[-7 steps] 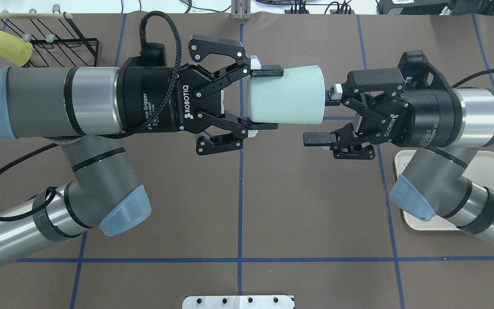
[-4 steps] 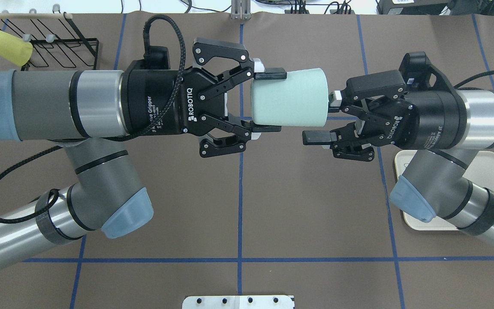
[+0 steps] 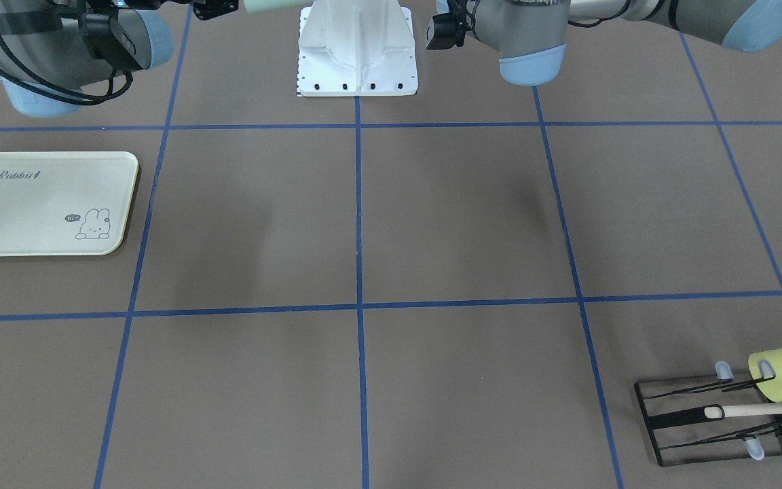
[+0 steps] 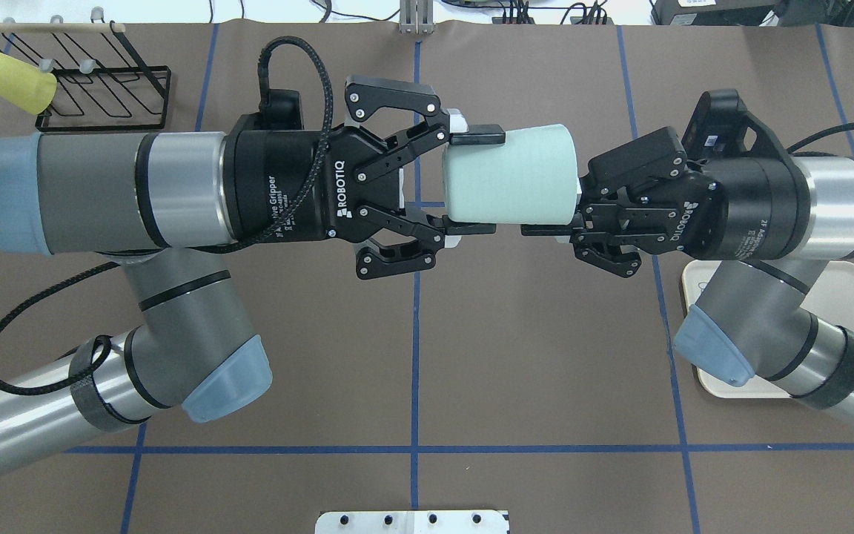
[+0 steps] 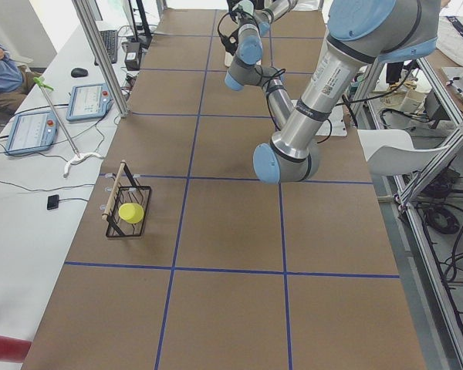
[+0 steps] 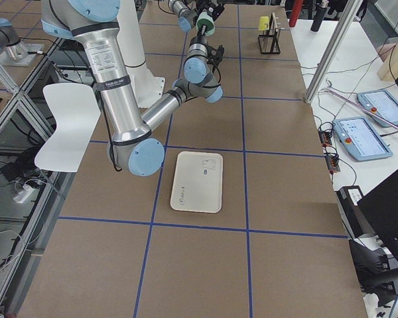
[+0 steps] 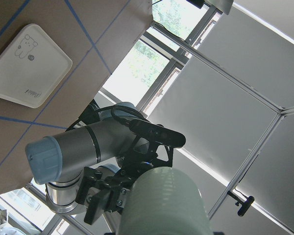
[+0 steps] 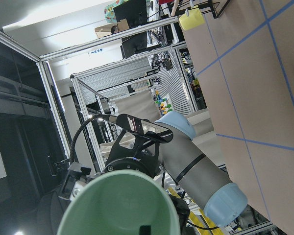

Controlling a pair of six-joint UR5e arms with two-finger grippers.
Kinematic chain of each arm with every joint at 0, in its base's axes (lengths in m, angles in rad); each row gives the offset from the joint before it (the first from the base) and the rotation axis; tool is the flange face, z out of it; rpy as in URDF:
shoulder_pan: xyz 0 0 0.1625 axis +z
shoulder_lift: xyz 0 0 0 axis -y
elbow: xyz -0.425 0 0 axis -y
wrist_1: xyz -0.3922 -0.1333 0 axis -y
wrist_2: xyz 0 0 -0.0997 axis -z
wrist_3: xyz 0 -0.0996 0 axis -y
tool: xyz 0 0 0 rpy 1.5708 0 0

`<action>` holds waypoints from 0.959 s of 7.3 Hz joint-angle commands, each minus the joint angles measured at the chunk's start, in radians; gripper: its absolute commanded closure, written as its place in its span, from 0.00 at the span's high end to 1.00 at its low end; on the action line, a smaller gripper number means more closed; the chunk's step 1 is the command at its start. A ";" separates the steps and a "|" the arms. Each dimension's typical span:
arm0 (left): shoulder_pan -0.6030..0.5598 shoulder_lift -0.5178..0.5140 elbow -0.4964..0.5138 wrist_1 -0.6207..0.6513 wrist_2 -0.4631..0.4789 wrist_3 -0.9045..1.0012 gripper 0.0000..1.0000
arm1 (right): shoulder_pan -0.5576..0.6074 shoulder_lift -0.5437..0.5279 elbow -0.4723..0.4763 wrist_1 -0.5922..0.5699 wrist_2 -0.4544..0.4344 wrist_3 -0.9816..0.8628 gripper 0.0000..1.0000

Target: Left arm grabs green cup and hands to right arm on tray

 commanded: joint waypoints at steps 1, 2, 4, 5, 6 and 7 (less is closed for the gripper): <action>0.002 0.004 -0.001 0.001 0.001 0.007 1.00 | 0.000 0.001 -0.003 0.025 -0.003 -0.002 0.00; -0.001 0.008 -0.006 -0.001 0.001 0.009 1.00 | 0.000 -0.018 -0.011 0.069 -0.003 0.001 0.00; -0.013 0.014 -0.012 -0.001 -0.002 0.026 1.00 | 0.003 -0.027 -0.006 0.074 -0.005 0.001 0.00; -0.019 0.050 -0.033 -0.001 -0.007 0.059 1.00 | 0.005 -0.063 -0.003 0.091 -0.006 0.000 0.00; -0.033 0.108 -0.061 0.001 -0.007 0.100 1.00 | 0.006 -0.125 -0.008 0.133 -0.029 -0.009 0.00; -0.074 0.159 -0.078 0.001 -0.008 0.107 1.00 | 0.028 -0.201 -0.012 0.141 -0.031 -0.050 0.00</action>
